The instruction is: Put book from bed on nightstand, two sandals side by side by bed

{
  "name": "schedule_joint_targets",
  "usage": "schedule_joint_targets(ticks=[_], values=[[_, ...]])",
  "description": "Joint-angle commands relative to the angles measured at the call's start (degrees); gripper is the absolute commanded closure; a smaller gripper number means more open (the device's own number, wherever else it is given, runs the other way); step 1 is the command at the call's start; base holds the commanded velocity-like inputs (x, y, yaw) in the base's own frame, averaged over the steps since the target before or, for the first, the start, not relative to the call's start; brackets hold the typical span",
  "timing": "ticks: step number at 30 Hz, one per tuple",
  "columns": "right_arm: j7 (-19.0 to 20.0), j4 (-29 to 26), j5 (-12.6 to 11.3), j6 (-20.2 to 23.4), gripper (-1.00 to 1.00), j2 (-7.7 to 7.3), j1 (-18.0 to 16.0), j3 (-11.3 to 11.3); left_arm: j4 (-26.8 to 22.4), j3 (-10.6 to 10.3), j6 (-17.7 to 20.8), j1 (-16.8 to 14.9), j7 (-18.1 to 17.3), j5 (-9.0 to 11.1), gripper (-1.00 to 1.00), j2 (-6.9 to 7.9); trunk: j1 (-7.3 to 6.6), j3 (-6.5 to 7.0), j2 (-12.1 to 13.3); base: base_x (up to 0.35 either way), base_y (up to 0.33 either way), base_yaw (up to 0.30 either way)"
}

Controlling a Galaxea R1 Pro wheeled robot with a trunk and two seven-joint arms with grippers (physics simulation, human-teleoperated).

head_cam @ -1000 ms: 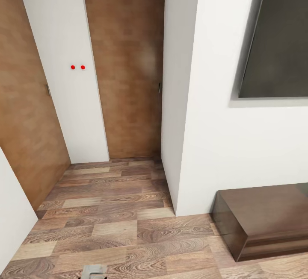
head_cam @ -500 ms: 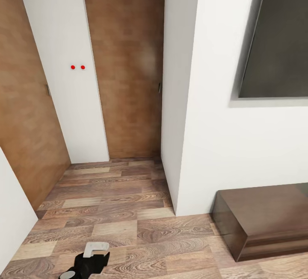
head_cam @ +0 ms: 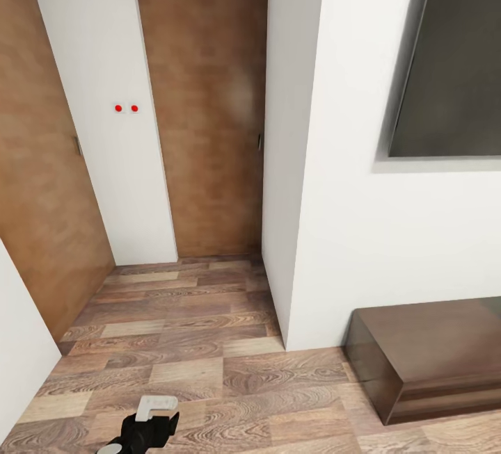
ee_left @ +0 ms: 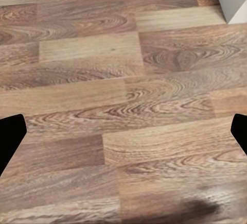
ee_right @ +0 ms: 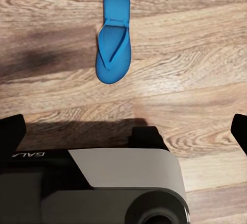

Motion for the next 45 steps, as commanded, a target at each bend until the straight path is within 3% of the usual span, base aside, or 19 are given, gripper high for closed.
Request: schedule_joint_targets(ticks=[1, 31, 45], values=[[-0.20, -0.13, -0.06, 0.35, -1.00, 0.02, 0.01, 0.01, -0.04, -0.01, 0.05, -0.01, -0.17, -0.01, -1.00, 0.02, 0.22, -0.25, -0.45, 0.000, 0.000, 0.000], [-0.18, 1.21, -0.06, 0.27, -1.00, 0.08, -0.02, 0.26, -0.06, 0.36, -1.96, 0.01, -0.08, 0.15, -1.00, 0.24, 6.81, -5.63, -12.48, 0.000, 0.000, 0.000], [-0.18, 0.91, 0.01, 0.24, -1.00, 0.15, -0.03, 0.32, -0.39, 0.35, -1.93, 0.02, 0.15, 0.25, -1.00, 2.63, 9.89, -8.15, -18.10, 0.000, 0.000, 0.000]])
